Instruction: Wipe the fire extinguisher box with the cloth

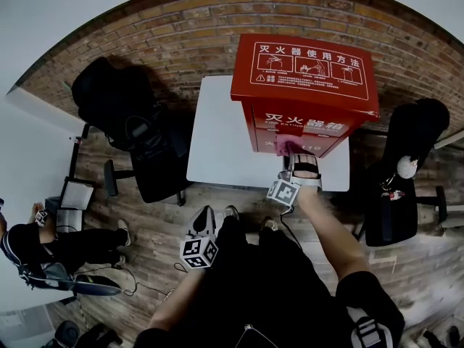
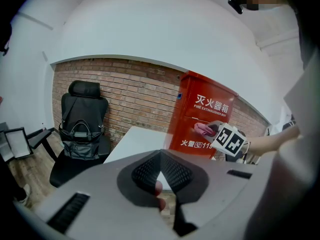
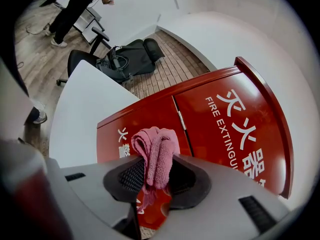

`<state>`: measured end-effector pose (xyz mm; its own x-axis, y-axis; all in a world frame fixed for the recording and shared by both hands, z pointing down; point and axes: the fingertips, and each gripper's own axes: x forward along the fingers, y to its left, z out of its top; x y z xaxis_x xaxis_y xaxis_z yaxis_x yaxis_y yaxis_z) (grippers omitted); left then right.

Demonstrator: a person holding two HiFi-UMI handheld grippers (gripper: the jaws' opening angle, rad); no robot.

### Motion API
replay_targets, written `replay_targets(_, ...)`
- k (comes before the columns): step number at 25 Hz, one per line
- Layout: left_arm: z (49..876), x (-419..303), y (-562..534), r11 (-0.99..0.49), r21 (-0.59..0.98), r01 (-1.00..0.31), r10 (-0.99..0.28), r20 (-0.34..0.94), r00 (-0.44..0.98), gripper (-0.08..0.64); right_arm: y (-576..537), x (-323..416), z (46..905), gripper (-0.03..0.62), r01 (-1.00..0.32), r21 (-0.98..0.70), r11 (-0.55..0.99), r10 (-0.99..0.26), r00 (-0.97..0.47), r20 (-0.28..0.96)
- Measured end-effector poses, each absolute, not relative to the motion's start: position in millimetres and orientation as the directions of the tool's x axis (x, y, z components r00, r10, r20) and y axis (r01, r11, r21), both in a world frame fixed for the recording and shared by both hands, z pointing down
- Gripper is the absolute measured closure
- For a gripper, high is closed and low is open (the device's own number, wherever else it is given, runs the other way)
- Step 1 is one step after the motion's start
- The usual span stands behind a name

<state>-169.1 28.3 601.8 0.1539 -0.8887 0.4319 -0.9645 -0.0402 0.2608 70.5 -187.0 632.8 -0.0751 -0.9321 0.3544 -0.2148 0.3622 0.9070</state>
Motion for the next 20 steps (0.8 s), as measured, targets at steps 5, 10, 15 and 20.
replay_targets(5, 602, -170, 28, -0.036, 0.262, -0.964, -0.888, 0.435, 0.152, 0.541, -187, 69, 649, 0.479, -0.223, 0.895, 0.386, -0.922, -0.079, 0.378)
replay_targets(10, 605, -172, 30, -0.029, 0.264, -0.964, -0.886, 0.44, 0.147, 0.541, -186, 69, 665, 0.479, -0.222, 0.887, 0.404, -0.914, -0.073, 0.399)
replay_targets(15, 608, -173, 31, -0.024, 0.264, -0.964, -0.882, 0.449, 0.145, 0.541, -185, 69, 691, 0.479, -0.211, 0.87, 0.446, -0.895, -0.071, 0.441)
replay_targets(20, 611, -176, 30, -0.017, 0.264, -0.964, -0.88, 0.454, 0.14, 0.541, -186, 67, 713, 0.479, -0.22, 0.855, 0.469, -0.882, -0.068, 0.466)
